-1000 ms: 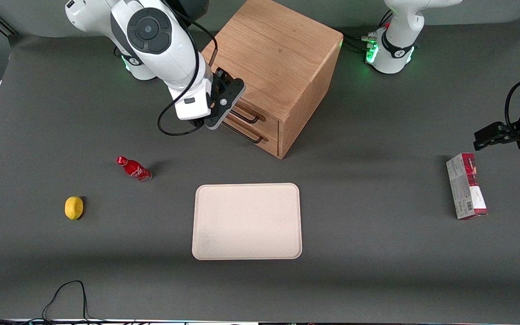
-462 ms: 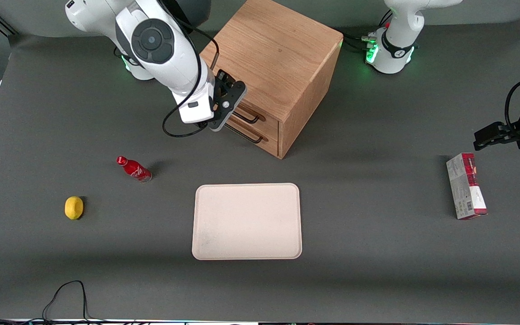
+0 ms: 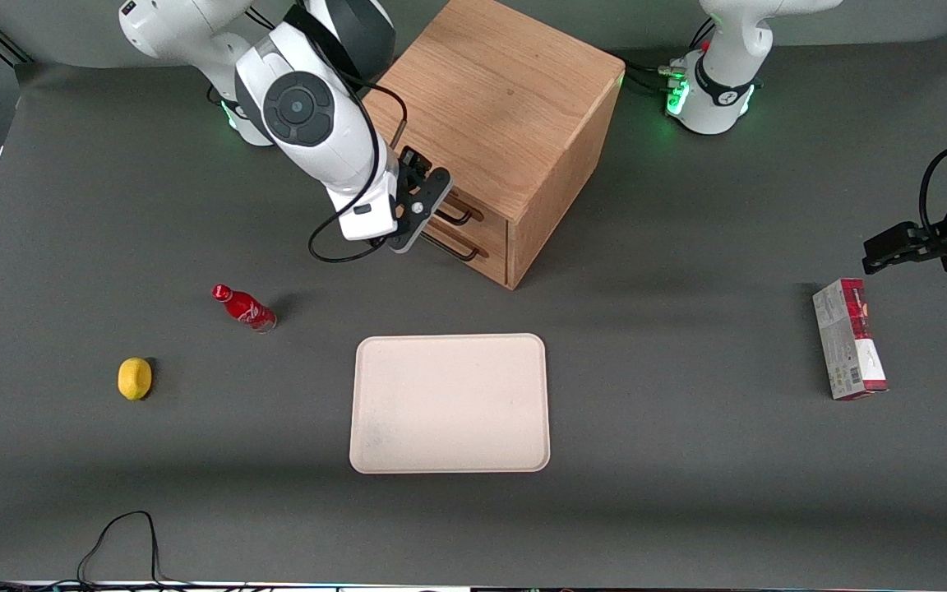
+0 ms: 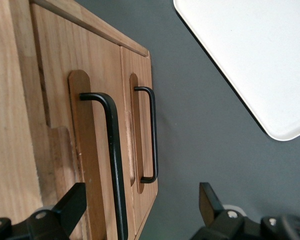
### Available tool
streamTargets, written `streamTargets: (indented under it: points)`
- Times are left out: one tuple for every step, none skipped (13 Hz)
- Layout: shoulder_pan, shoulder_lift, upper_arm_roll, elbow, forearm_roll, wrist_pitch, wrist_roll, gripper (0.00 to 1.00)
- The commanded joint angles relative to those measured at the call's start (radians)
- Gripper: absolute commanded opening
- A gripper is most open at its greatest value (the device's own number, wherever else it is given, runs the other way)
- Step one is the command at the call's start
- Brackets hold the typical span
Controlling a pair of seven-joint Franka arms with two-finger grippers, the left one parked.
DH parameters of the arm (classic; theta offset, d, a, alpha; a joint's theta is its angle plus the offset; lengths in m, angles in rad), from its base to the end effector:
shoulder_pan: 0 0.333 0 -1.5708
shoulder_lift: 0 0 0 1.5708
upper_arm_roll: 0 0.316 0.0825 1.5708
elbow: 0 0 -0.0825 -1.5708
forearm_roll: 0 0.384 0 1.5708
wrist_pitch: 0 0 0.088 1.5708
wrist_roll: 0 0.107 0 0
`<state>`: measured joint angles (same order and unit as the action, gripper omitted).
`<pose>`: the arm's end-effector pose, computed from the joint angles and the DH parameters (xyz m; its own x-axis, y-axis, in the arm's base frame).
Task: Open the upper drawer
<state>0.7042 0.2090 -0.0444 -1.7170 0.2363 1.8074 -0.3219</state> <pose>0.4693 0.3910 0.4543 0.6058 0.7940 -0.0508 0.7646 -0.5986 -0.2389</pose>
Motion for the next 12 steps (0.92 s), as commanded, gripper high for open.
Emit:
streamTargets:
  points:
    - [0.034, -0.033, -0.012, -0.065, 0.025, 0.049, -0.026, 1.00]
    - [0.034, -0.033, -0.014, -0.075, 0.020, 0.056, -0.026, 1.00]
    - [0.034, -0.033, -0.014, -0.085, 0.018, 0.065, -0.026, 1.00]
    - [0.035, -0.033, -0.014, -0.090, 0.018, 0.076, -0.026, 1.00]
    - [0.037, -0.033, -0.014, -0.092, 0.018, 0.078, -0.026, 1.00]
    - [0.035, -0.033, -0.015, -0.099, 0.015, 0.079, -0.026, 1.00]
    - [0.035, -0.033, -0.018, -0.108, 0.012, 0.087, -0.026, 1.00]
    - [0.035, -0.034, -0.019, -0.116, 0.008, 0.096, -0.026, 1.00]
    - [0.035, -0.037, -0.020, -0.124, 0.008, 0.101, -0.026, 1.00]
    - [0.032, -0.037, -0.022, -0.124, 0.008, 0.101, -0.026, 1.00]
    - [0.032, -0.037, -0.022, -0.124, 0.008, 0.101, -0.026, 1.00]
    - [0.032, -0.039, -0.022, -0.124, 0.008, 0.102, -0.026, 1.00]
